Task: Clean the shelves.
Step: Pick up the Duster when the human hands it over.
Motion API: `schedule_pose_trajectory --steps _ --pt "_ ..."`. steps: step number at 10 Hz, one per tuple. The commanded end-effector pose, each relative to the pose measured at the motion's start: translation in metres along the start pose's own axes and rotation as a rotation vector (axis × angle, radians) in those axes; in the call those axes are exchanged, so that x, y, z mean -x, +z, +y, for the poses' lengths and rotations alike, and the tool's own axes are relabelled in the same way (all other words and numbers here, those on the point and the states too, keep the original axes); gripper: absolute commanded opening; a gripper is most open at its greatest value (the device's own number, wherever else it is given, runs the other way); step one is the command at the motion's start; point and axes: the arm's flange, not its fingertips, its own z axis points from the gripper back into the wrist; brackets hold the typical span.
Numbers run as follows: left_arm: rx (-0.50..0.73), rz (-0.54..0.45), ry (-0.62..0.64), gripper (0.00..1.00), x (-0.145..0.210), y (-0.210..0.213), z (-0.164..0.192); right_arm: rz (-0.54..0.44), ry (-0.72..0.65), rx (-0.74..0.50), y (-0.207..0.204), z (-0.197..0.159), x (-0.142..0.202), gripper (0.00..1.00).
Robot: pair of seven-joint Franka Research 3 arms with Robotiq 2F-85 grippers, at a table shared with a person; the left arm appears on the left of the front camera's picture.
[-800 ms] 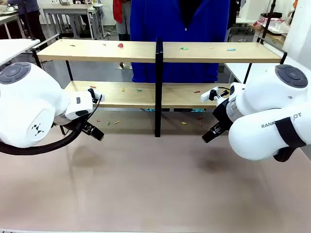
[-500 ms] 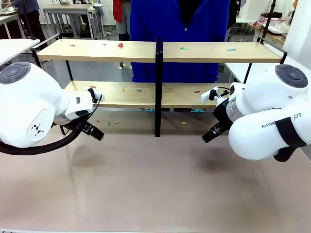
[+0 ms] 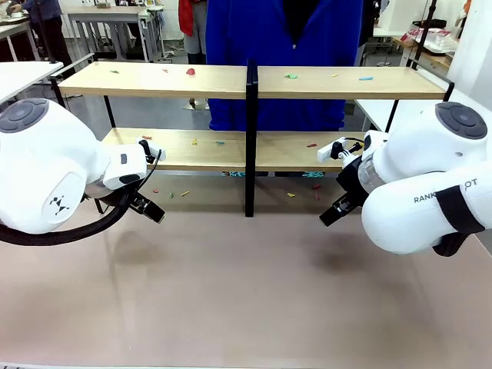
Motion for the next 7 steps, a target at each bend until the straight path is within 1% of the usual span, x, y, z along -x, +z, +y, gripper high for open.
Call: schedule_pose_trajectory --steps 1,7 --pt "0.000 0.000 -0.001 1.00 -0.0001 0.0001 -0.0001 0.000 -0.001 0.000 0.0000 -0.0001 0.0000 1.00" --pt "0.000 0.000 -0.001 1.00 -0.0001 0.0001 -0.0001 0.000 -0.001 0.000 0.0000 -0.0001 0.0000 1.00"
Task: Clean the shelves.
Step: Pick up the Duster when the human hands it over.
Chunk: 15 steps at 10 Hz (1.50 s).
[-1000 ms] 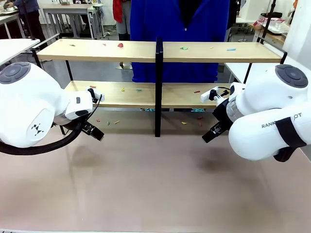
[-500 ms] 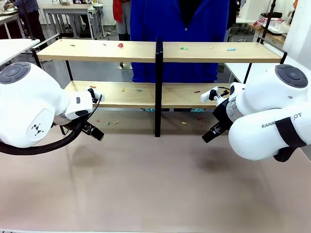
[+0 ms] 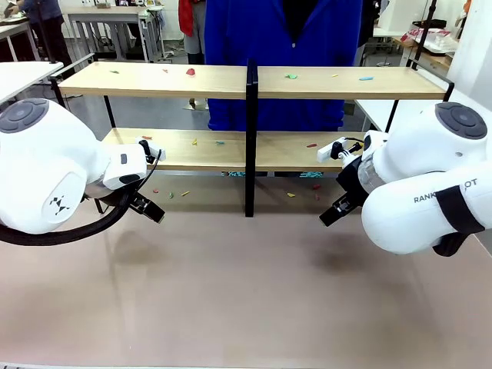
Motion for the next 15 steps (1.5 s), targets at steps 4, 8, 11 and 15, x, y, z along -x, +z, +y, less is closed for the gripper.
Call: schedule_pose_trajectory --steps 4,8,11,15 --pt "0.144 -0.124 -0.062 1.00 0.022 0.061 0.009 -0.028 -0.033 -0.056 0.047 -0.019 -0.002 1.00" --pt "0.157 -0.431 -0.211 1.00 0.118 0.199 0.038 -0.286 0.026 -0.077 0.221 -0.046 0.046 1.00" --pt "0.301 -0.498 -0.315 1.00 0.138 0.248 0.078 -0.331 0.056 -0.103 0.274 -0.064 0.076 1.00" --pt "0.389 -0.545 -0.199 1.00 0.115 0.266 0.080 -0.368 -0.007 -0.116 0.277 -0.089 0.093 1.00"
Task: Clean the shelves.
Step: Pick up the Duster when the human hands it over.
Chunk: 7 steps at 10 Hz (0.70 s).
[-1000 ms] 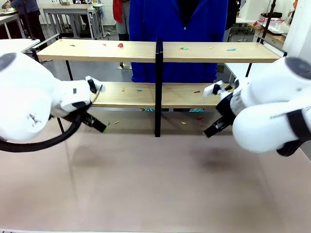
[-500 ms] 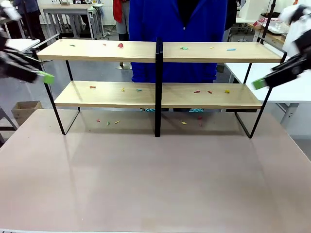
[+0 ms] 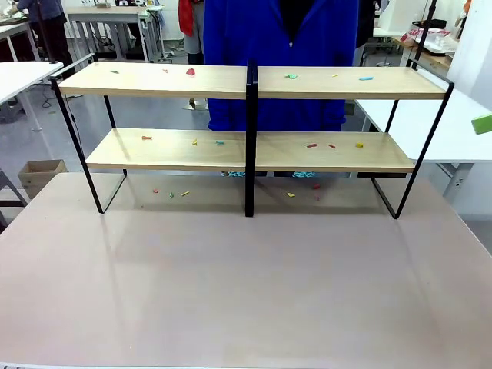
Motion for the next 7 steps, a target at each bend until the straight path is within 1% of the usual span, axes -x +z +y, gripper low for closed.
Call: schedule_pose_trajectory --steps 1,3,5,6,7 --pt "0.006 -0.023 0.071 1.00 0.016 -0.039 -0.032 0.013 0.015 -0.005 -0.029 0.006 0.030 1.00" --pt "-0.024 -0.088 0.117 1.00 0.002 -0.031 -0.034 0.021 0.026 -0.015 -0.037 0.006 0.027 1.00" --pt "-0.095 -0.145 0.174 1.00 -0.005 -0.018 -0.032 0.033 0.043 -0.025 -0.044 0.006 0.025 1.00" --pt "-0.108 -0.157 0.204 1.00 -0.006 -0.014 -0.029 0.048 0.052 -0.032 -0.050 0.006 0.024 1.00" --pt "-0.121 -0.148 0.218 1.00 -0.004 -0.010 -0.025 0.055 0.046 -0.036 -0.053 0.005 0.025 1.00"
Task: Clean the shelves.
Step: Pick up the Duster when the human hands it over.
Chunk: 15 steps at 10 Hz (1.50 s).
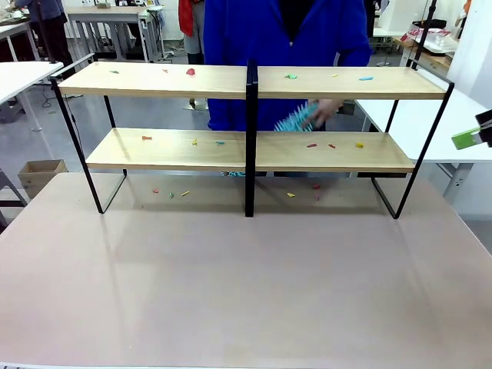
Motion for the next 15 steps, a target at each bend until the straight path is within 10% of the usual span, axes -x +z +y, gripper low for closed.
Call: schedule_pose_trajectory --steps 1,15 --pt "-0.040 0.003 0.038 1.00 0.031 -0.007 -0.012 -0.020 0.020 -0.011 -0.020 0.010 0.023 1.00" --pt "-0.045 -0.001 0.040 1.00 0.007 0.009 0.010 -0.006 -0.014 -0.109 -0.032 0.002 -0.008 1.00"
